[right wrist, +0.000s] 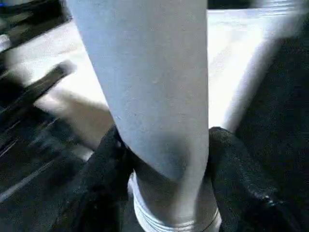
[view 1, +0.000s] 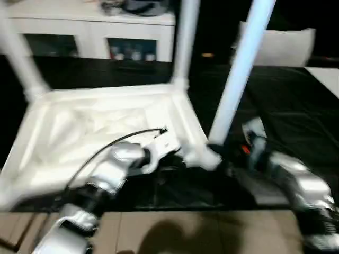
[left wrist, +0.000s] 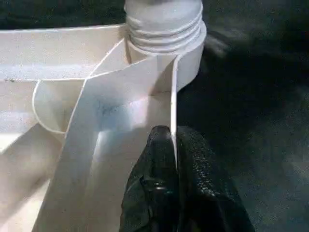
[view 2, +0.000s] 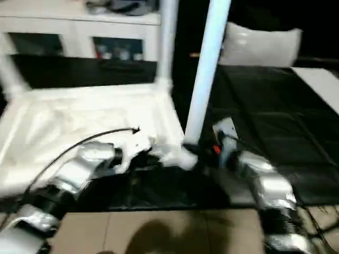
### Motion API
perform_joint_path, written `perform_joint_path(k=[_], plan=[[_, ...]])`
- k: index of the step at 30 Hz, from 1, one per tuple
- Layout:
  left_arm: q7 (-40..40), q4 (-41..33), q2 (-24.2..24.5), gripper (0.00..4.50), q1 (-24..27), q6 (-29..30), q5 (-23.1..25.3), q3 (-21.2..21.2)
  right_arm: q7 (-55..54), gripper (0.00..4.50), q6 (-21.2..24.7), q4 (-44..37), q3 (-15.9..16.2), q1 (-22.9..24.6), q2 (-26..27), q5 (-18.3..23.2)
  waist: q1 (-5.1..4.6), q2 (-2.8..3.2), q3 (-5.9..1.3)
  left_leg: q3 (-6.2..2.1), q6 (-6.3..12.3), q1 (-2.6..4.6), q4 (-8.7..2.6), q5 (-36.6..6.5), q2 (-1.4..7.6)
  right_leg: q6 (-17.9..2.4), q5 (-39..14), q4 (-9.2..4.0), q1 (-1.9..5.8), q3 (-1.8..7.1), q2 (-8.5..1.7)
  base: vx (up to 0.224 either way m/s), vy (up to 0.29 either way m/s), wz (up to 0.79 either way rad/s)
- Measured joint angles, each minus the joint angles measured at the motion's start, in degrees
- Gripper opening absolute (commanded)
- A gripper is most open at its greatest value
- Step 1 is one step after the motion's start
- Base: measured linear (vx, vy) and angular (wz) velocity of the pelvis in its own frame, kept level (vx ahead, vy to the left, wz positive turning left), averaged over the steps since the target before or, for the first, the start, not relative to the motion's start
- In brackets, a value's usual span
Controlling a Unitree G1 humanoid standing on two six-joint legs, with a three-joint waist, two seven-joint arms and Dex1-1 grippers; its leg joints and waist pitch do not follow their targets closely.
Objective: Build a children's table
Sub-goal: Rotate leg to tighten
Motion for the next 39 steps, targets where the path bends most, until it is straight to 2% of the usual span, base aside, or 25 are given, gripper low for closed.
perform_joint_path(k=[2, 4, 7, 11, 14, 16, 22, 25, 27, 30, 32, 33, 35, 39], plan=[[5.50, 1.35, -3.28, 0.00, -1.31, 2.77, 0.63, 0.32, -7.92, 1.99, -0.22, 1.00, -0.62, -1.99, 2.49, -2.08, -0.52, 0.03, 0.00, 0.01, 0.00, -0.10, -0.04, -0.01, -0.04, 0.01, 0.04, 0.01, -0.10, 0.02, -0.02, 0.000, 0.000, 0.00], [8.95, 1.63, -4.92, 0.00, -1.66, 4.18, 1.01, 0.61, -12.49, 2.53, -1.56, 1.71, -0.76, -2.65, 4.34, -2.84, -0.39, 0.06, -0.02, 0.01, 0.04, -0.07, -0.25, -0.05, -0.06, 0.07, 0.08, 0.00, -0.11, 0.00, -0.01, 0.000, 0.000, 0.00], [10.79, 1.92, -5.73, 0.00, -2.12, 4.43, 1.35, 0.76, -14.95, 2.77, -2.93, 2.40, -1.57, -3.20, 5.61, -2.79, 0.12, 0.09, -0.03, 0.01, 0.04, -0.14, -0.57, -0.04, -0.05, -0.07, 0.11, 0.01, -0.24, -0.03, 0.02, 0.000, 0.000, 0.00], [10.24, 1.65, -5.46, 0.00, -2.26, 4.26, 1.52, 0.69, -14.04, 3.09, -3.18, 2.54, -1.86, -3.47, 5.79, -2.41, 0.29, 0.10, -0.04, 0.02, 0.36, -0.20, -0.67, -0.01, -0.05, -0.13, -0.06, -0.02, -0.30, -0.06, 0.02, 0.000, 0.000, 0.00], [9.59, 1.47, -4.77, 0.00, -2.26, 3.72, 1.54, 0.26, -10.75, 3.47, -3.34, 2.60, -1.54, -3.39, 4.09, -2.40, 0.30, 0.16, 0.00, 0.02, 0.36, -0.22, -0.63, -0.02, -0.05, -0.13, -0.05, -0.03, -0.30, -0.06, 0.02, 0.000, 0.000, 0.00], [8.60, 1.40, -3.98, 0.00, -2.13, 2.83, 1.54, -0.18, -7.30, 3.47, -3.85, 2.64, -0.90, -3.32, 2.09, -1.96, 0.35, 0.21, 0.04, 0.02, 0.30, -0.21, -0.59, -0.06, -0.05, -0.15, -0.04, -0.02, -0.29, -0.06, 0.01, 0.000, 0.000, 0.00], [5.72, 1.00, -1.57, 0.00, -1.49, 0.25, 1.50, -0.78, -0.04, 3.95, -5.87, 3.02, -0.35, -3.26, -3.39, -1.46, 0.63, 0.29, 0.06, 0.01, 0.13, -0.17, -0.45, -0.15, -0.03, -0.20, 0.03, 0.05, -0.25, -0.08, 0.01, 0.000, 0.000, 0.00], [1.54, 0.52, 1.00, 0.00, -1.28, -2.15, 1.26, -1.62, 5.82, 4.21, -7.58, 3.92, 0.56, -2.95, -7.51, -1.46, 0.93, 0.33, 0.08, 0.02, 0.13, -0.19, -0.39, -0.15, -0.03, -0.20, 0.05, 0.04, -0.24, -0.07, 0.00, 0.000, 0.000, 0.00], [0.55, 0.43, 1.44, 0.00, -1.11, -2.86, 0.99, -1.62, 6.95, 4.37, -7.84, 3.92, 0.58, -2.76, -8.05, -1.47, 0.91, 0.33, 0.08, 0.01, 0.13, -0.18, -0.38, -0.16, -0.03, -0.20, 0.05, 0.05, -0.23, -0.07, 0.00, 0.000, 0.000, 0.00], [-1.60, 0.31, 2.76, 0.00, -0.85, -4.64, 0.80, -2.07, 10.83, 4.37, -8.64, 3.94, 1.83, -1.92, -9.19, -1.43, 1.21, 0.32, 0.09, 0.01, 0.13, -0.20, -0.36, -0.16, -0.02, -0.20, 0.05, 0.05, -0.23, -0.09, 0.00, 0.000, 0.000, 0.00], [-6.62, -0.53, 5.85, 0.00, 0.07, -8.35, -0.40, -3.27, 18.31, 4.37, -9.88, 3.83, 3.63, -1.08, -12.49, -0.81, 1.62, 0.32, 0.09, 0.01, 0.18, -0.22, -0.38, -0.18, -0.01, -0.19, 0.04, 0.02, -0.23, -0.11, 0.00, 0.000, 0.000, 0.00], [-8.20, -0.85, 6.86, 0.00, 0.45, -9.43, -0.84, -3.57, 20.30, 4.11, -10.11, 3.83, 3.87, -1.00, -13.36, -0.46, 1.67, 0.32, 0.09, 0.01, 0.18, -0.20, -0.36, -0.18, -0.01, -0.19, 0.04, 0.02, -0.21, -0.11, 0.00, 0.000, 0.000, 0.00], [-12.53, -1.06, 9.43, 0.00, 0.99, -12.49, -1.55, -4.00, 26.51, 4.02, -10.30, 2.77, 4.87, -0.66, -15.60, 0.58, 1.87, 0.32, 0.09, 0.00, 0.18, -0.20, -0.35, -0.18, 0.01, -0.19, 0.04, 0.04, -0.21, -0.15, 0.00, 0.000, 0.000, 0.00], [-18.98, -1.10, 11.81, 0.00, 0.86, -14.96, -2.13, -4.72, 34.08, 3.69, -11.33, 1.75, 8.54, -0.57, -16.74, 0.96, 3.07, 0.30, 0.08, -0.01, 0.17, -0.09, -0.19, -0.18, 0.01, -0.24, 0.08, 0.05, -0.04, -0.16, -0.05, 0.000, 0.000, 0.00]])
